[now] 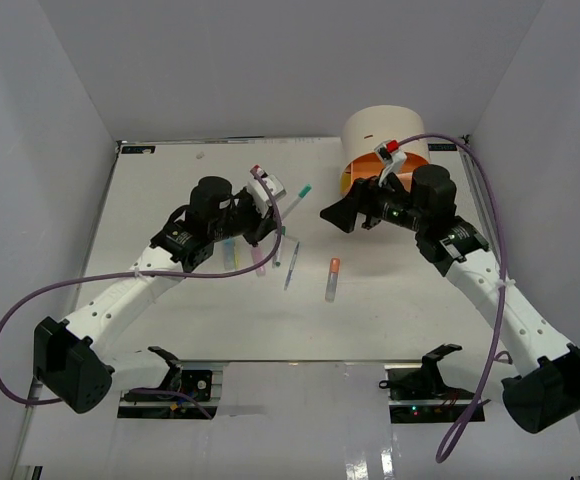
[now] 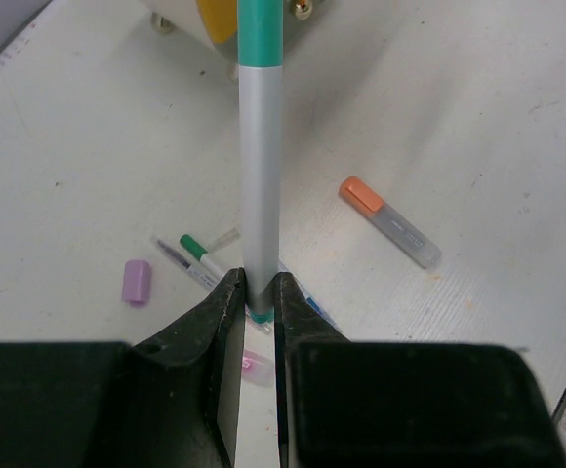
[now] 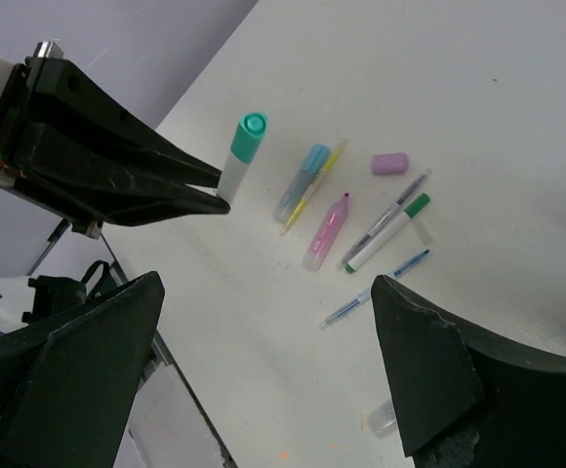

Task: Sort the stationery into containers
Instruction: Place the pen in the drawer.

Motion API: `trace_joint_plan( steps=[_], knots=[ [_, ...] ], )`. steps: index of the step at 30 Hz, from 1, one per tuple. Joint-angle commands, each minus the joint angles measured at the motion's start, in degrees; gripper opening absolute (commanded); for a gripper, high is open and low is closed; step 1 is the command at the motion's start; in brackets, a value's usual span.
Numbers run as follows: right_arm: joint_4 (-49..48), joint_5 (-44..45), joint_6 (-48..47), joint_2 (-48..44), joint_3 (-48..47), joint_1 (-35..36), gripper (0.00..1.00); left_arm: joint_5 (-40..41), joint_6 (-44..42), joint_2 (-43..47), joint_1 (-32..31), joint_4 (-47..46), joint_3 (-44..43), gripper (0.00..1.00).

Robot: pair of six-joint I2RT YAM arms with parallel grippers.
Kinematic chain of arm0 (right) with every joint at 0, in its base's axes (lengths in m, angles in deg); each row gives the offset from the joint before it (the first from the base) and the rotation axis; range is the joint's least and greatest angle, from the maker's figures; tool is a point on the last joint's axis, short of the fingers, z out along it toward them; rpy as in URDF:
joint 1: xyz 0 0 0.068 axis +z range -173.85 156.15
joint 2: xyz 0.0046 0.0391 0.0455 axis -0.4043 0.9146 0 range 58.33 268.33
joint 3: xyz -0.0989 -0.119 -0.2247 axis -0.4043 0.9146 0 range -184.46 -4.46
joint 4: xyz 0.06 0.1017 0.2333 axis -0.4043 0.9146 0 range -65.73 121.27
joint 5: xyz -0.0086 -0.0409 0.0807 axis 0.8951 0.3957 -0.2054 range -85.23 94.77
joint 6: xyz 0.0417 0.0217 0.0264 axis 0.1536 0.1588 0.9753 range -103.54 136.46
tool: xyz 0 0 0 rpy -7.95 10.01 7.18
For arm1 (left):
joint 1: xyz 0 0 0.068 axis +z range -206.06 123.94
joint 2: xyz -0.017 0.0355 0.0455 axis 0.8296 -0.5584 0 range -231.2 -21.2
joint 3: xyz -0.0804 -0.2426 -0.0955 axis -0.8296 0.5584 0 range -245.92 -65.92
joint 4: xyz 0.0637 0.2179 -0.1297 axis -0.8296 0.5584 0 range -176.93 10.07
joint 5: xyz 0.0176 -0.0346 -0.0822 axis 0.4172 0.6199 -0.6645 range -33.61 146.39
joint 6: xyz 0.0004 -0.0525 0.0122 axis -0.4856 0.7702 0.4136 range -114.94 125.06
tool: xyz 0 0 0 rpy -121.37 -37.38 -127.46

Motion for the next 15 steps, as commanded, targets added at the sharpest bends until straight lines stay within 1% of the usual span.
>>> trace_joint_plan(
  steps=[1, 8, 9, 14, 15],
  knots=[
    [-3.31, -0.54, 2.91, 2.31, -5.15, 2.38, 0.94, -5.01, -4.42, 0.06, -0.93, -2.21, -1.19, 0.0],
    [-4.8, 1.84, 4.49, 6.79, -7.71, 5.02, 1.0, -7.47, -6.53, 1.29, -1.9, -2.82, 0.82, 0.0],
    [-4.98, 1.93, 4.76, 7.15, -7.88, 5.19, 0.95, -7.47, -6.8, 1.46, -1.99, -3.0, 1.09, 0.0],
    [-6.12, 2.11, 5.2, 8.99, -9.02, 6.43, 0.87, -6.77, -7.33, 1.73, -2.25, -3.44, 1.97, 0.0],
    [-6.21, 2.2, 5.37, 9.52, -9.03, 6.6, 0.83, -6.94, -7.24, 1.81, -2.25, -3.53, 2.32, 0.0]
  ],
)
